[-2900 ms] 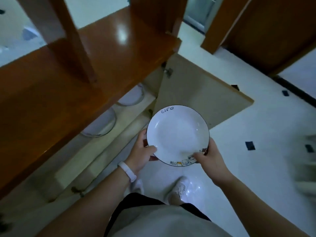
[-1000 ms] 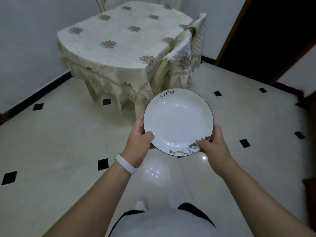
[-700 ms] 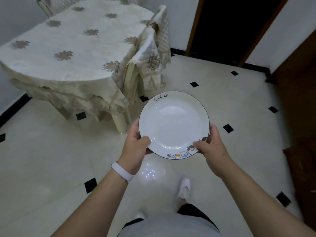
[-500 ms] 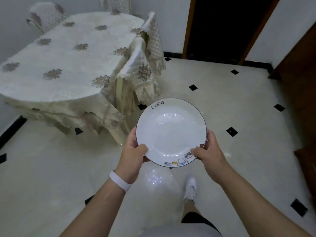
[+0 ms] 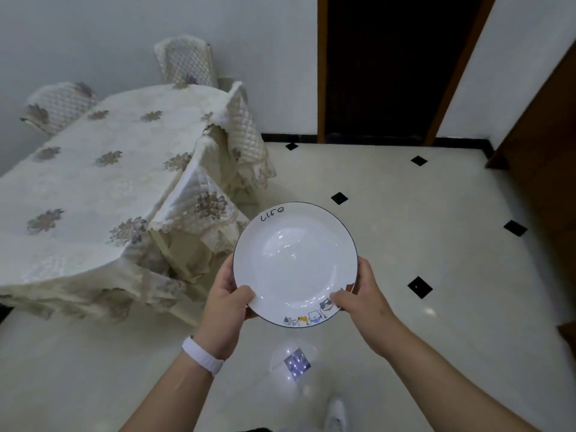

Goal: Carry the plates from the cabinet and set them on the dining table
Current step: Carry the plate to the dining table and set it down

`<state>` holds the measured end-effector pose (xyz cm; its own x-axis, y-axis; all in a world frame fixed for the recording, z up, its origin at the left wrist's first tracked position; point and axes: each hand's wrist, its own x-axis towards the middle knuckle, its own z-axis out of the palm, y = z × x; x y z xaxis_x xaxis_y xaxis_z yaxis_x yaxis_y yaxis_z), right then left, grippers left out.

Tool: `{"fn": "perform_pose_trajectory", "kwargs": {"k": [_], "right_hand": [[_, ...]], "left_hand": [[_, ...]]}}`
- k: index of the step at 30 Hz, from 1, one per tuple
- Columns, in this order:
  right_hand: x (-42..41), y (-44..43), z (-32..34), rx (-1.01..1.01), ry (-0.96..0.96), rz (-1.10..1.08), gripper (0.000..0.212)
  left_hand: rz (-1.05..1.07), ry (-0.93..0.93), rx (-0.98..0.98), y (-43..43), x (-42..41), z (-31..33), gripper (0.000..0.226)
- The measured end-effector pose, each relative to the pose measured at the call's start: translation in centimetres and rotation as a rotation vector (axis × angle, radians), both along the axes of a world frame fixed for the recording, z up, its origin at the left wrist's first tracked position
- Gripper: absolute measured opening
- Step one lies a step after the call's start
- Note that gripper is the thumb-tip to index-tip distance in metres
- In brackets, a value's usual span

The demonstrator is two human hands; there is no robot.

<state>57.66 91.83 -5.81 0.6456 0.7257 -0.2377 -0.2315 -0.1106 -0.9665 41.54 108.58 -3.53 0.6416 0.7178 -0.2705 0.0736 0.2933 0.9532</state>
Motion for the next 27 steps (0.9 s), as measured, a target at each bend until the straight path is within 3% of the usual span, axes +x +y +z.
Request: {"fn": "perform_pose_trajectory", "kwargs": {"k": [14, 27], "right_hand": [[13.6, 4.3, -1.6, -0.021, 0.022, -0.120, 0.056], [31.9, 17.1, -1.1, -0.121, -0.061, -0.217, 0.053]], "left_hand": [[-0.109, 0.013, -0.024, 6.1, 15.4, -1.5, 0.073], [-0.270, -0.011, -0.061, 20.7, 35.8, -2.1, 0.071]]}}
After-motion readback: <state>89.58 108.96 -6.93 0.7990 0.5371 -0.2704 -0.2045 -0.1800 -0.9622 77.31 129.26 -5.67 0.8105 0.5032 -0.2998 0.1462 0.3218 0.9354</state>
